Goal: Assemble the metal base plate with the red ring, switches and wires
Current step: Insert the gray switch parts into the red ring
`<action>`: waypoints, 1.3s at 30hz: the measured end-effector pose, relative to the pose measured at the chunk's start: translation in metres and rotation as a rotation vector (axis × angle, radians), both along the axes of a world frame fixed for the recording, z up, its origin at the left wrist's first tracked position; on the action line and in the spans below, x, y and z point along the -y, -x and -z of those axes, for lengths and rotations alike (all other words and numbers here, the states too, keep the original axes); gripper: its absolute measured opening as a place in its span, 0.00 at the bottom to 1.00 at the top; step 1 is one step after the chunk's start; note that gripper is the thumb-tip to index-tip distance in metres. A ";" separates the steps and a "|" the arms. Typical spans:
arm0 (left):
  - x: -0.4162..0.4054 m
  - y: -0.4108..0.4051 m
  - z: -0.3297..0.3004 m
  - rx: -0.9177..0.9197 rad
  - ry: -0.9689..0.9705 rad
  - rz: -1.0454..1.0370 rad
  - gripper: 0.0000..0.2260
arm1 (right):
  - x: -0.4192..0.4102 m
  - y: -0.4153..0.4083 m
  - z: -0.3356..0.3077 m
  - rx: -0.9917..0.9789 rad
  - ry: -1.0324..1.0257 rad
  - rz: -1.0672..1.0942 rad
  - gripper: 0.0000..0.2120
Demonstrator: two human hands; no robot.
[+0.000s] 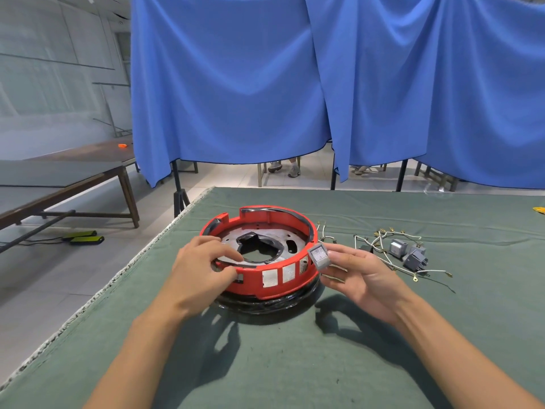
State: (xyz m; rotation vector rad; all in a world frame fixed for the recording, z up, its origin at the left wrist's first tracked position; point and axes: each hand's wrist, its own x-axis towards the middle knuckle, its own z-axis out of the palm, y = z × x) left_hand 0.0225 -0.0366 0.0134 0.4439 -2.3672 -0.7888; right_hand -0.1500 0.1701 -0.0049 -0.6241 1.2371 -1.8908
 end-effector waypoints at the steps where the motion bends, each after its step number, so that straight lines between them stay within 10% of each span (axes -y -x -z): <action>1: 0.004 -0.002 0.000 0.015 -0.013 0.022 0.07 | 0.001 -0.001 0.001 0.002 -0.007 0.015 0.13; 23: -0.001 0.027 0.019 -0.121 -0.110 0.012 0.06 | 0.043 -0.047 0.024 -0.538 -0.116 0.392 0.12; 39: -0.002 0.024 0.017 -0.202 -0.280 0.035 0.09 | 0.038 -0.042 0.017 -0.502 -0.106 0.391 0.10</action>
